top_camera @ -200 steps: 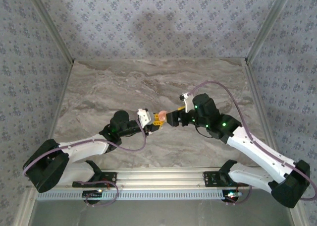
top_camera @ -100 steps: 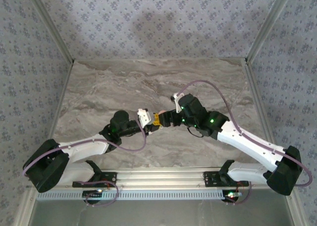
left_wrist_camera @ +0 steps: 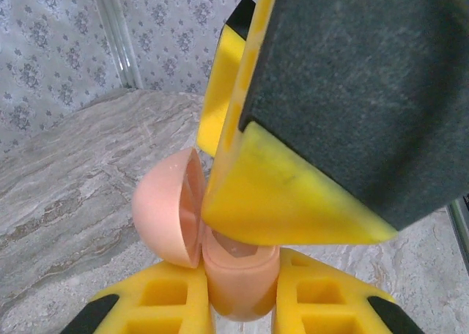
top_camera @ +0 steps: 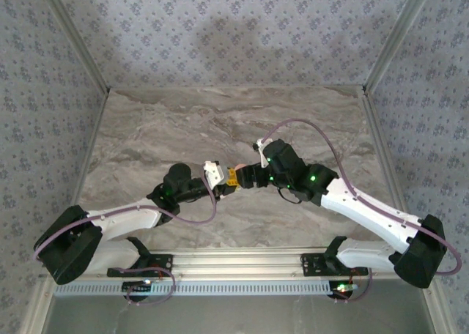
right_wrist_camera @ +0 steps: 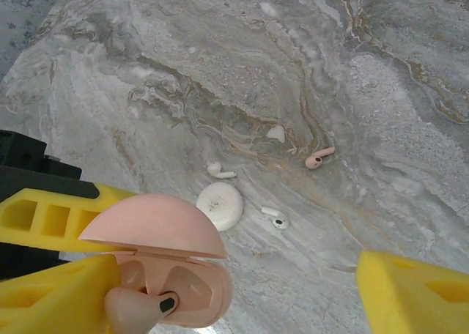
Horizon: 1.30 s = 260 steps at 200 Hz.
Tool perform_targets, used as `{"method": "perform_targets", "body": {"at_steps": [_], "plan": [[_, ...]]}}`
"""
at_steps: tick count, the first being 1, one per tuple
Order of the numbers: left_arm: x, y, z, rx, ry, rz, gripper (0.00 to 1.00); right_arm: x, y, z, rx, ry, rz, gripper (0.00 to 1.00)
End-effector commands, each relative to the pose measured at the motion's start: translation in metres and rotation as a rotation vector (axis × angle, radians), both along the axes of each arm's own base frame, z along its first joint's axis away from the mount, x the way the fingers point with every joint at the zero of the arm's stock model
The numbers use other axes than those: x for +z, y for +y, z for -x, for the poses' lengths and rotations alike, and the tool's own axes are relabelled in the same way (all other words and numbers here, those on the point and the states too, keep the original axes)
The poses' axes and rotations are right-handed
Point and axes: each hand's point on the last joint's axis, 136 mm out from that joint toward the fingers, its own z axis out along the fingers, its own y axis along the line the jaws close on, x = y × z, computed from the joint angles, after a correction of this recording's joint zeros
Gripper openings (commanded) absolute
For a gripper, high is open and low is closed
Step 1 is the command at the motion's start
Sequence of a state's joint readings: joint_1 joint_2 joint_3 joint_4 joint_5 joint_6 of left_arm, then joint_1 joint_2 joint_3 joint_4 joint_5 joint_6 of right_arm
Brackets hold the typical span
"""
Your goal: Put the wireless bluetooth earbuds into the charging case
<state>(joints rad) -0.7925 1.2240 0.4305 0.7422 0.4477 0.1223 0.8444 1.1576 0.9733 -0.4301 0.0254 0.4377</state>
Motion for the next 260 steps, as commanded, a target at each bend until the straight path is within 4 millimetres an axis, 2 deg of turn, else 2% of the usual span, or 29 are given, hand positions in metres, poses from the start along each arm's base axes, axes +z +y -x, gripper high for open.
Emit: {"method": "perform_targets", "body": {"at_steps": [1, 109, 158, 213, 236, 260], "plan": [[0.015, 0.000, 0.001, 0.001, -0.045, 0.033, 0.12, 0.001, -0.011, 0.001, -0.016, 0.011, 0.004, 0.85], [0.020, -0.001, 0.001, -0.008, -0.051, 0.045, 0.12, 0.001, -0.012, 0.001, 0.042, 0.024, -0.053, 0.84], [0.020, -0.002, 0.005, -0.030, -0.051, 0.049, 0.12, 0.007, -0.009, -0.004, 0.057, 0.009, -0.092, 0.85], [0.020, -0.002, 0.005, -0.028, -0.050, 0.049, 0.12, 0.022, -0.001, 0.000, 0.114, -0.014, -0.146, 0.85], [0.019, 0.000, 0.001, -0.004, -0.048, 0.043, 0.12, 0.031, -0.004, 0.005, 0.112, -0.029, -0.161, 0.83], [0.018, 0.000, -0.001, 0.008, -0.048, 0.040, 0.12, 0.035, -0.016, 0.011, 0.053, -0.042, -0.135, 0.76]]}}
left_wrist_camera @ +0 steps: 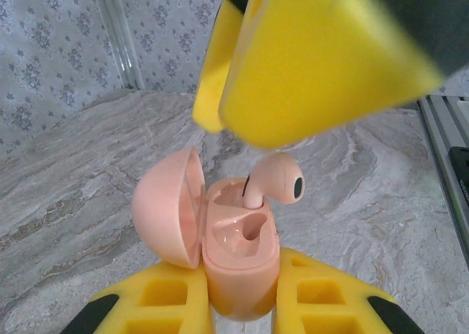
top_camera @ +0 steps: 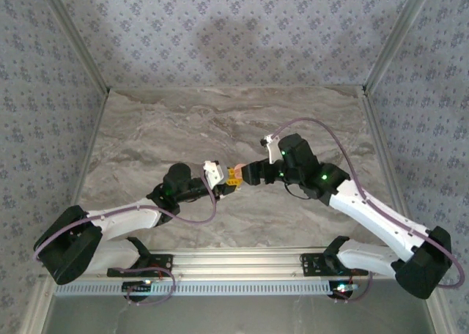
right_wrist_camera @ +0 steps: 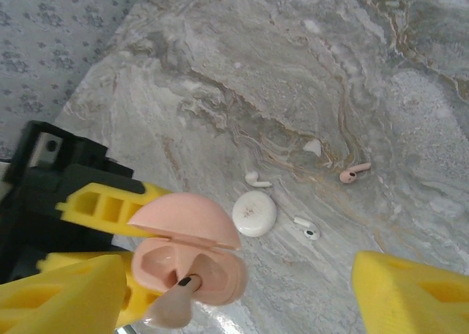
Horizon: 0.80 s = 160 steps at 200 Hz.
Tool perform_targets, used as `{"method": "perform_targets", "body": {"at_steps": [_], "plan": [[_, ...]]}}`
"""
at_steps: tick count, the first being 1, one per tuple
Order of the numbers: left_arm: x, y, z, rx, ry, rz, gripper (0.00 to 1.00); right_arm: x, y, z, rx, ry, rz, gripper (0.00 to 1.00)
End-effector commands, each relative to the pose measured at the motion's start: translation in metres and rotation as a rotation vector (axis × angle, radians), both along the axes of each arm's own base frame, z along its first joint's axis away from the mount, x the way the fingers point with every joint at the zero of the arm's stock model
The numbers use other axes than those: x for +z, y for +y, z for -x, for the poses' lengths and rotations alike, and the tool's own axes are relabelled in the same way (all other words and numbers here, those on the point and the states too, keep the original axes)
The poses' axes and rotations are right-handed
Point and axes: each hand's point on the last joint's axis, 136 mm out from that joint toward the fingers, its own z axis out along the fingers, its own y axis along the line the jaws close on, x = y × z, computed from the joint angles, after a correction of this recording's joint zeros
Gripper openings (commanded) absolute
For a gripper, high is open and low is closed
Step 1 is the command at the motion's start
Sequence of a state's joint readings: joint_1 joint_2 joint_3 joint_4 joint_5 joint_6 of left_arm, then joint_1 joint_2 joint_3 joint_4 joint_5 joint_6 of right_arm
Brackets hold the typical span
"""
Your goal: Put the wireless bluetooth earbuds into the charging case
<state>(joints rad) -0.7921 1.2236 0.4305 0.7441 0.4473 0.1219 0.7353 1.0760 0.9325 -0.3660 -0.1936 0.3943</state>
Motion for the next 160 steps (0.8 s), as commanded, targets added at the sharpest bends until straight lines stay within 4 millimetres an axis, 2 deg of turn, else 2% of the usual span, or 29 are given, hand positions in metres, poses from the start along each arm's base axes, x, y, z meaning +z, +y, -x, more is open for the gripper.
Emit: {"method": "perform_targets", "body": {"at_steps": [1, 23, 53, 71, 104, 160], "plan": [[0.018, 0.000, 0.000, 0.006, -0.046, 0.038, 0.12, 0.012, -0.011, 0.008, -0.043, -0.032, 0.011, 0.75], [0.016, 0.000, -0.001, 0.008, -0.043, 0.035, 0.12, 0.011, -0.015, 0.015, -0.072, -0.030, 0.038, 0.65], [0.015, -0.001, -0.002, 0.008, -0.038, 0.033, 0.12, 0.004, -0.008, 0.019, -0.078, -0.002, 0.060, 0.55], [0.015, -0.001, -0.002, 0.008, -0.039, 0.033, 0.12, -0.001, -0.005, 0.019, -0.074, 0.015, 0.076, 0.53], [0.016, -0.001, -0.002, 0.008, -0.040, 0.034, 0.12, -0.004, 0.005, 0.020, -0.048, 0.031, 0.075, 0.53], [0.016, -0.001, -0.001, 0.008, -0.039, 0.035, 0.12, -0.004, 0.013, 0.017, -0.026, 0.030, 0.072, 0.64]]}}
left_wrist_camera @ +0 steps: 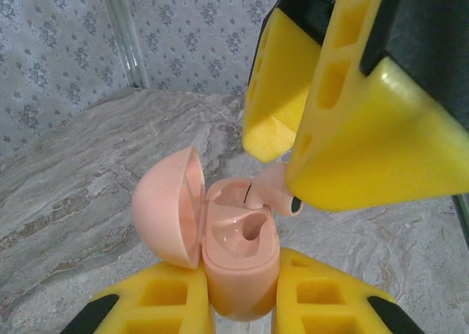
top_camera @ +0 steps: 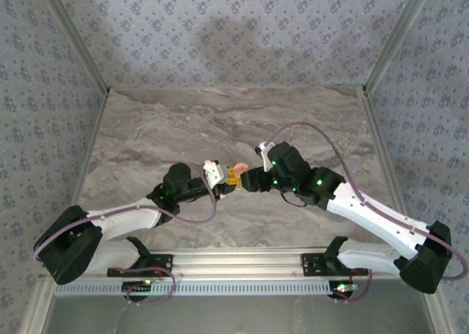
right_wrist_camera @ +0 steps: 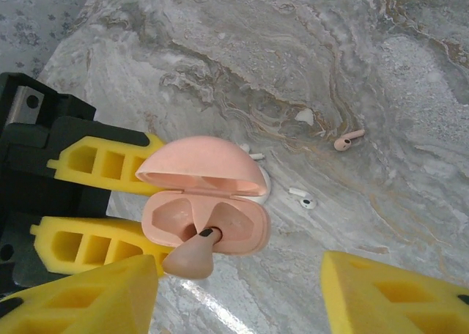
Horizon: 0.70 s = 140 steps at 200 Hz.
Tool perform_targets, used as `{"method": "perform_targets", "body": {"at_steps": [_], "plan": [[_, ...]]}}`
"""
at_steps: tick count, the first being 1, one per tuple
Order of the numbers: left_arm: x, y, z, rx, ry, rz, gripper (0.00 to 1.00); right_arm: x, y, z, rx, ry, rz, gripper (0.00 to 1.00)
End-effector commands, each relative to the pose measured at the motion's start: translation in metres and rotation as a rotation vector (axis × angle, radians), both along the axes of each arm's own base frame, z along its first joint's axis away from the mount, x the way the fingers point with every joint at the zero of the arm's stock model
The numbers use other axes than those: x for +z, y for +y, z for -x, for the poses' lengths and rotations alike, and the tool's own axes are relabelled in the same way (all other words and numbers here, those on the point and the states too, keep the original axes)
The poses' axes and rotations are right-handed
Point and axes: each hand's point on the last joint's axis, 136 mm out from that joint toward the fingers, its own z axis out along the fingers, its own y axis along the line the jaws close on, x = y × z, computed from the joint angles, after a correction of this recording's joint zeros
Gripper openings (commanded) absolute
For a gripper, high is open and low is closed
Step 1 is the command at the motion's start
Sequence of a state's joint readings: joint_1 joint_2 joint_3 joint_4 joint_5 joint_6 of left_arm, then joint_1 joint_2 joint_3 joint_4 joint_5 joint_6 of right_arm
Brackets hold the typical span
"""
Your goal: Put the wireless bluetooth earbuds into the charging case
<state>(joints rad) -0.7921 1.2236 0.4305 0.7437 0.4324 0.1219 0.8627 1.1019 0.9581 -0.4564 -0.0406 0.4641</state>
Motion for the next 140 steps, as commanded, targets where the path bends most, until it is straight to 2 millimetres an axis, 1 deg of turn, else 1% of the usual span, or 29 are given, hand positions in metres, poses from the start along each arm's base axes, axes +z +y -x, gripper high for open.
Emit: {"method": "perform_targets", "body": {"at_steps": [1, 19, 60, 99, 140], "plan": [[0.016, -0.002, 0.001, -0.007, -0.038, 0.036, 0.12, 0.013, 0.006, -0.001, 0.011, -0.013, -0.023, 0.64], [0.016, -0.001, 0.001, -0.006, -0.037, 0.035, 0.12, 0.011, 0.005, -0.002, 0.008, -0.010, -0.016, 0.64], [0.016, -0.001, 0.001, -0.004, -0.040, 0.037, 0.12, 0.003, -0.006, -0.002, -0.015, 0.014, 0.019, 0.58], [0.017, -0.001, 0.001, -0.005, -0.042, 0.037, 0.12, 0.002, -0.012, -0.004, -0.036, 0.013, 0.021, 0.57], [0.017, -0.001, 0.002, -0.010, -0.042, 0.037, 0.12, 0.005, -0.018, -0.009, -0.058, 0.003, 0.003, 0.57]]}}
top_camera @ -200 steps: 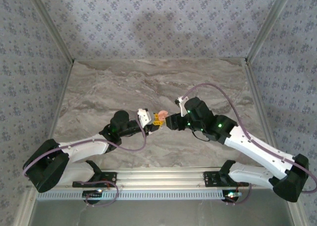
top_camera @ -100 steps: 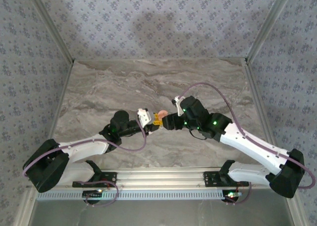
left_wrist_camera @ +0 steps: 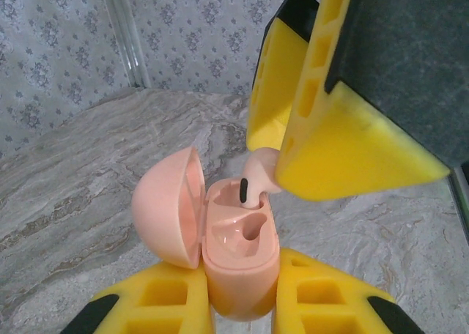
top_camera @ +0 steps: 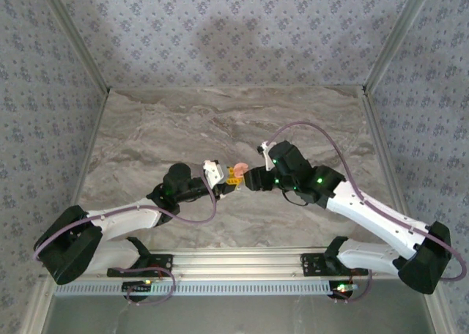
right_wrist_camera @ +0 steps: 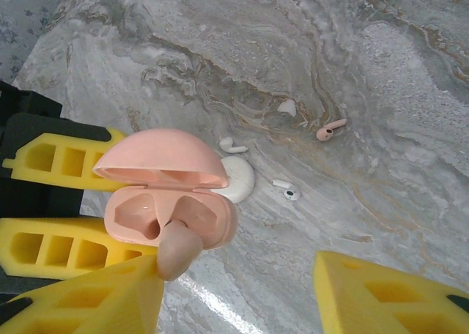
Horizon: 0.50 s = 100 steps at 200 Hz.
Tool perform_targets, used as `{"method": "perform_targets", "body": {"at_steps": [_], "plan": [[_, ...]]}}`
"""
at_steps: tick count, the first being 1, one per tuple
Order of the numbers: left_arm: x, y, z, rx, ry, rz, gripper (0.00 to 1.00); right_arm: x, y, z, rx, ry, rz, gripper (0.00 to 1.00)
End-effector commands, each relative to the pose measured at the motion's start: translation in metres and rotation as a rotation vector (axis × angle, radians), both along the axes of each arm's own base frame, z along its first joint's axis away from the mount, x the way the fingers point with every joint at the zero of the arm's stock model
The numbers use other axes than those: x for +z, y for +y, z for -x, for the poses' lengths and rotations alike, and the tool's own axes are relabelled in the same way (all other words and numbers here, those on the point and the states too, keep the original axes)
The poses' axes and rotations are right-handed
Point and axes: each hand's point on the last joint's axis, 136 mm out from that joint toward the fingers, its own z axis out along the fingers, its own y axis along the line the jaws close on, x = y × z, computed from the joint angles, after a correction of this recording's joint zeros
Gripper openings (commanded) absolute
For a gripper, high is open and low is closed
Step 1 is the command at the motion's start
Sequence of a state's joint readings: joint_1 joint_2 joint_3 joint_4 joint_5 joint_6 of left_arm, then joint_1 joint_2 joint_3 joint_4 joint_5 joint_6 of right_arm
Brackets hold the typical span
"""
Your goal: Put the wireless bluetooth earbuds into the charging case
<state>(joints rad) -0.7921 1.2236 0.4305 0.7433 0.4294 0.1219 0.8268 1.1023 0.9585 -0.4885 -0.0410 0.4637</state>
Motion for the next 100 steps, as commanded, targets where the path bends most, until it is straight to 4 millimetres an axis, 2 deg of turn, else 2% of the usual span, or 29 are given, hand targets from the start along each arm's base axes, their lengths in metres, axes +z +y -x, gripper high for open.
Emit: {"method": "perform_targets", "body": {"at_steps": [1, 100], "plan": [[0.017, -0.001, 0.003, -0.013, -0.042, 0.038, 0.12, 0.011, -0.006, -0.004, -0.023, -0.020, -0.020, 0.57], [0.020, 0.000, 0.008, -0.033, -0.050, 0.043, 0.12, 0.014, -0.007, -0.017, -0.012, -0.038, -0.079, 0.57]]}}
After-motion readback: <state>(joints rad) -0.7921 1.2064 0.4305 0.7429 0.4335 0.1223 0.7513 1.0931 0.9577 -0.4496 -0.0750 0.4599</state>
